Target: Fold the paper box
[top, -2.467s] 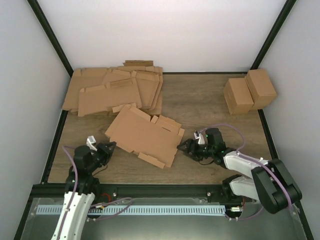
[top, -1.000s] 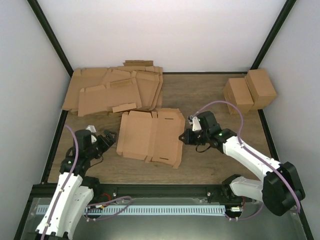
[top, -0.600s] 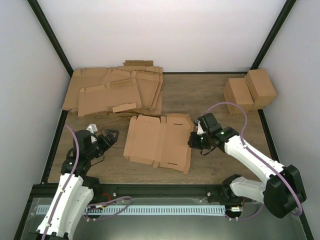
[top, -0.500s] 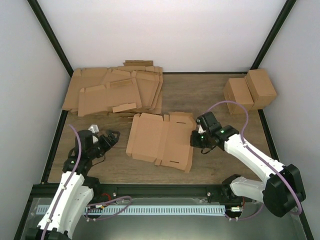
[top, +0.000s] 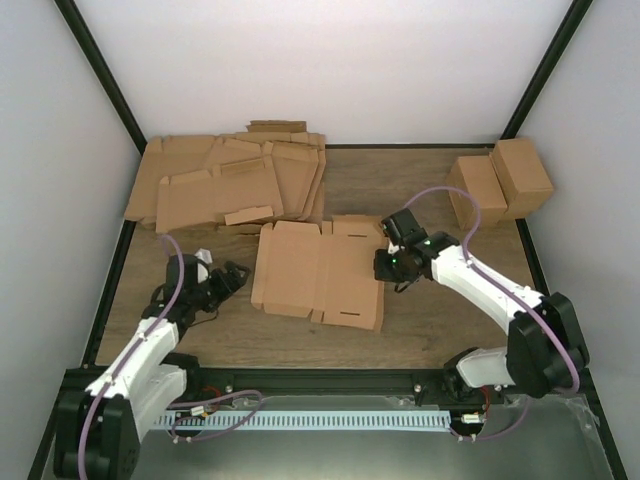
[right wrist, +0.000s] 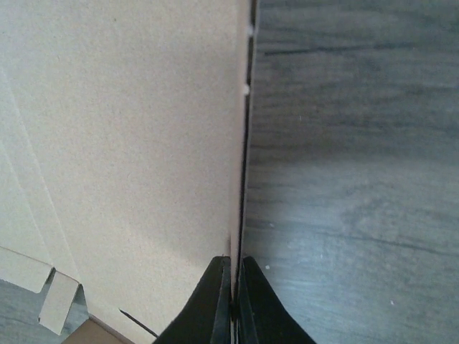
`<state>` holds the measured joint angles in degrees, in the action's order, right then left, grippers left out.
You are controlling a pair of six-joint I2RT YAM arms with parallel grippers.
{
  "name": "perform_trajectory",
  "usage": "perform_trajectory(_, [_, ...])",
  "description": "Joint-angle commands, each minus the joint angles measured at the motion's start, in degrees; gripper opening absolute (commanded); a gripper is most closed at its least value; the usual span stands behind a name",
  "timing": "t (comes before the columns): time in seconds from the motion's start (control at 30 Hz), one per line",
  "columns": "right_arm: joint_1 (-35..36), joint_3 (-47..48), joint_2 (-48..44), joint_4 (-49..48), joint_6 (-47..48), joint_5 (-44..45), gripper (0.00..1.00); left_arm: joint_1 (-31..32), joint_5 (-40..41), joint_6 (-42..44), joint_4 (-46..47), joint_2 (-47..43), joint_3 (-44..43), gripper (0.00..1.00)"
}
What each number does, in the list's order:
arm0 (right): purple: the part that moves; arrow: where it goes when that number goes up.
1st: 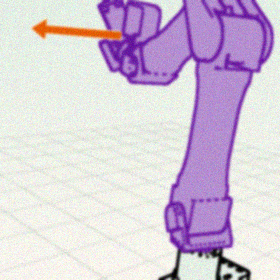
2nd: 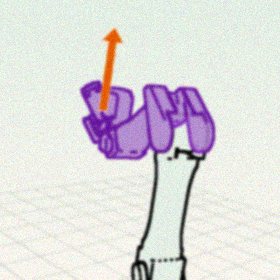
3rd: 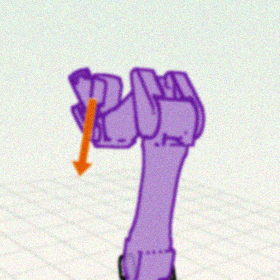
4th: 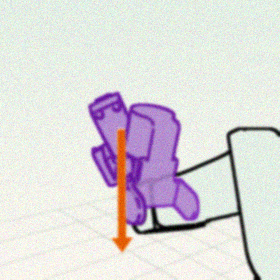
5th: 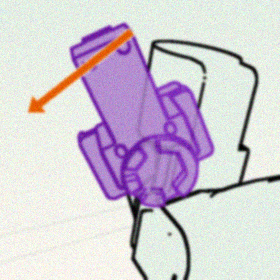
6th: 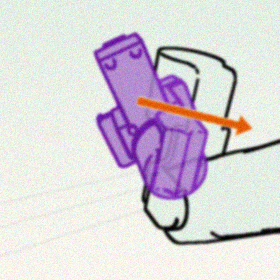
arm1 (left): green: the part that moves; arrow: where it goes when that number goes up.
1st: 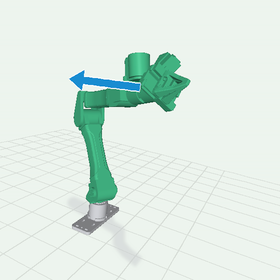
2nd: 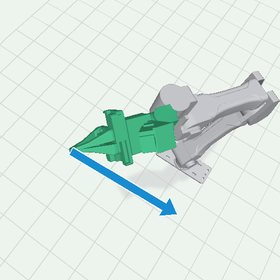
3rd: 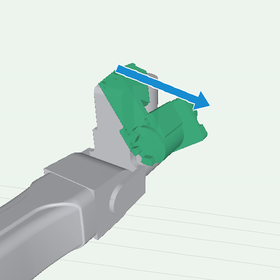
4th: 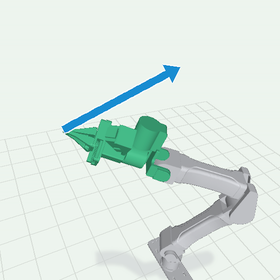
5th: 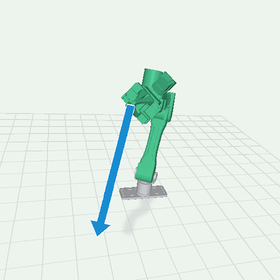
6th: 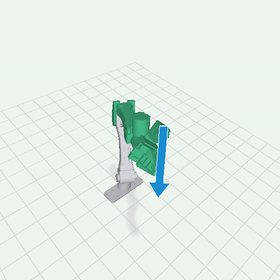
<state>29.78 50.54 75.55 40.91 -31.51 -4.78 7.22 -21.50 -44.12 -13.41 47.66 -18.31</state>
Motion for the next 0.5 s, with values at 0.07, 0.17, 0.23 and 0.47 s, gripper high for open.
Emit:
perform_trajectory(0.07, [0.37, 5.17, 3.91, -1.75, 4.22, 2.18, 0.01, 0.76, -3.06, 3.71, 8.05, 8.01, 0.59, 0.96])
perform_trajectory(0.17, [0.36, 6.18, 6.02, -2.82, 5.83, 0.8, 0.01, 0.97, -4.23, 6.57, 9.28, 12.03, -1.41, 0.92])
perform_trajectory(0.23, [0.39, 7.04, 7.62, -3.39, 7.15, -0.36, 0.01, 1.32, -4.66, 7.44, 10.28, 13.87, -2.45, 0.89])
perform_trajectory(0.47, [0.38, 9.5, 11.44, -3.24, 9.1, -1.23, 0.01, 3.67, -6.35, 10.09, 13.06, 21.02, -5.94, 0.67])
